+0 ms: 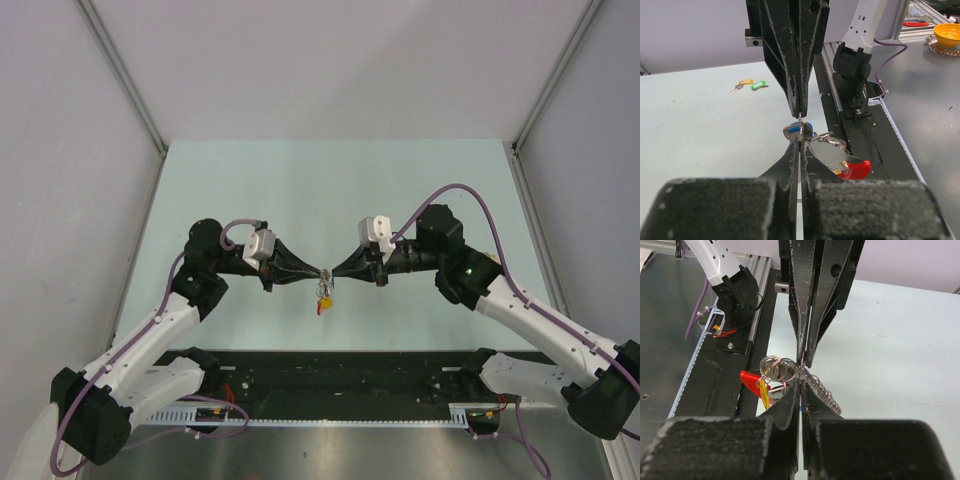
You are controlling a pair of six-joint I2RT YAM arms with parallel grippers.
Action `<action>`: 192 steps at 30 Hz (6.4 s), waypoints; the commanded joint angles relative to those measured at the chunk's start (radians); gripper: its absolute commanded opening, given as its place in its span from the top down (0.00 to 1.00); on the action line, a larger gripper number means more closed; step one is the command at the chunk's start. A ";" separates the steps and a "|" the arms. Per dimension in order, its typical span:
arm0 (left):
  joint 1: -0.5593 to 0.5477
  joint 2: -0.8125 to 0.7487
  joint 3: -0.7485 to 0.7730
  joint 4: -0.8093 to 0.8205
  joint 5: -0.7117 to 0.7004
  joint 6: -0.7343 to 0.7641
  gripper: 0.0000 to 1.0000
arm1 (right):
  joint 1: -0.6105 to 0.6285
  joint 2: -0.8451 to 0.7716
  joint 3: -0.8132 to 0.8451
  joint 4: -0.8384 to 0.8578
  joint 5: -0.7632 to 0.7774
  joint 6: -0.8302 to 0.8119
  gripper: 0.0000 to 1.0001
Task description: Put the keys on the keyring
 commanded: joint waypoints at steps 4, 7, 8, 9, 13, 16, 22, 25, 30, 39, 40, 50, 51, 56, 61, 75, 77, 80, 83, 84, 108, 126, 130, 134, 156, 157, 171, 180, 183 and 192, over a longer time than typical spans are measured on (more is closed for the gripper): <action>0.005 -0.016 0.012 0.037 0.016 -0.018 1.00 | 0.019 0.013 0.027 0.101 0.025 0.048 1.00; 0.005 -0.018 0.012 0.034 0.011 -0.020 1.00 | 0.033 0.020 0.029 0.112 0.042 0.055 1.00; 0.005 -0.019 0.012 0.034 0.008 -0.018 1.00 | 0.034 0.020 0.029 0.112 0.051 0.059 1.00; 0.003 -0.019 0.012 0.033 0.005 -0.021 1.00 | 0.040 0.023 0.029 0.118 0.059 0.063 1.00; 0.005 -0.027 0.015 0.016 -0.016 -0.015 1.00 | 0.053 0.027 0.029 0.130 0.086 0.077 1.00; 0.005 -0.036 0.014 0.013 -0.021 -0.012 1.00 | 0.065 0.026 0.027 0.126 0.123 0.071 1.00; 0.003 -0.038 0.012 0.022 -0.024 -0.017 1.00 | 0.066 0.021 0.027 0.113 0.138 0.063 1.00; 0.003 -0.039 0.007 0.033 -0.041 -0.018 1.00 | 0.066 0.016 0.029 0.104 0.132 0.052 1.00; 0.003 -0.044 0.004 0.042 -0.110 -0.105 1.00 | 0.073 0.009 0.029 0.049 0.138 0.000 1.00; 0.003 -0.098 -0.068 0.149 -0.260 -0.306 0.99 | 0.077 0.007 0.024 0.012 0.191 -0.037 1.00; 0.005 -0.113 -0.069 0.145 -0.268 -0.311 1.00 | 0.077 0.006 0.021 0.017 0.192 -0.037 1.00; 0.003 -0.133 -0.095 0.180 -0.248 -0.339 1.00 | 0.076 -0.008 0.006 0.066 0.214 0.002 1.00; 0.003 -0.133 -0.100 0.187 -0.241 -0.337 0.99 | 0.073 -0.010 0.001 0.067 0.212 0.009 1.00; 0.003 -0.127 -0.120 0.232 -0.198 -0.317 1.00 | 0.050 -0.045 -0.012 0.135 0.152 0.060 1.00; 0.003 -0.098 -0.129 0.307 -0.182 -0.340 1.00 | 0.048 -0.060 -0.017 0.144 0.125 0.069 1.00; 0.005 -0.104 -0.152 0.390 -0.168 -0.365 1.00 | 0.030 -0.037 -0.022 0.161 0.119 0.098 1.00; 0.005 -0.104 -0.151 0.392 -0.165 -0.365 1.00 | 0.026 -0.036 -0.023 0.167 0.108 0.103 1.00; 0.003 -0.104 -0.152 0.396 -0.165 -0.365 1.00 | 0.028 -0.031 -0.022 0.169 0.094 0.106 1.00; 0.003 -0.101 -0.154 0.404 -0.162 -0.369 1.00 | 0.028 -0.025 -0.022 0.172 0.089 0.106 1.00; 0.003 -0.102 -0.152 0.408 -0.161 -0.371 0.99 | 0.027 -0.023 -0.023 0.173 0.088 0.106 1.00; 0.003 -0.110 -0.164 0.405 -0.162 -0.360 1.00 | 0.025 -0.023 -0.022 0.193 0.086 0.135 1.00; 0.003 -0.118 -0.167 0.415 -0.168 -0.360 0.99 | 0.028 -0.008 -0.022 0.207 0.072 0.154 1.00; 0.005 -0.119 -0.172 0.415 -0.184 -0.356 0.99 | 0.027 -0.014 -0.022 0.204 0.077 0.157 1.00; 0.003 -0.131 -0.181 0.408 -0.205 -0.339 1.00 | 0.025 -0.025 -0.022 0.199 0.080 0.160 1.00; 0.003 -0.139 -0.189 0.422 -0.214 -0.339 1.00 | 0.027 -0.013 -0.023 0.204 0.071 0.172 1.00; 0.003 -0.139 -0.189 0.422 -0.214 -0.339 1.00 | 0.026 -0.014 -0.022 0.204 0.074 0.172 1.00; 0.005 -0.145 -0.190 0.422 -0.222 -0.334 1.00 | 0.031 -0.002 -0.020 0.215 0.062 0.180 1.00; 0.003 -0.147 -0.192 0.428 -0.210 -0.340 1.00 | 0.033 0.001 -0.022 0.216 0.088 0.186 1.00; 0.003 -0.145 -0.193 0.428 -0.210 -0.340 1.00 | 0.033 -0.005 -0.022 0.215 0.095 0.187 1.00; 0.003 -0.147 -0.197 0.430 -0.216 -0.339 1.00 | 0.031 -0.023 -0.022 0.204 0.109 0.184 1.00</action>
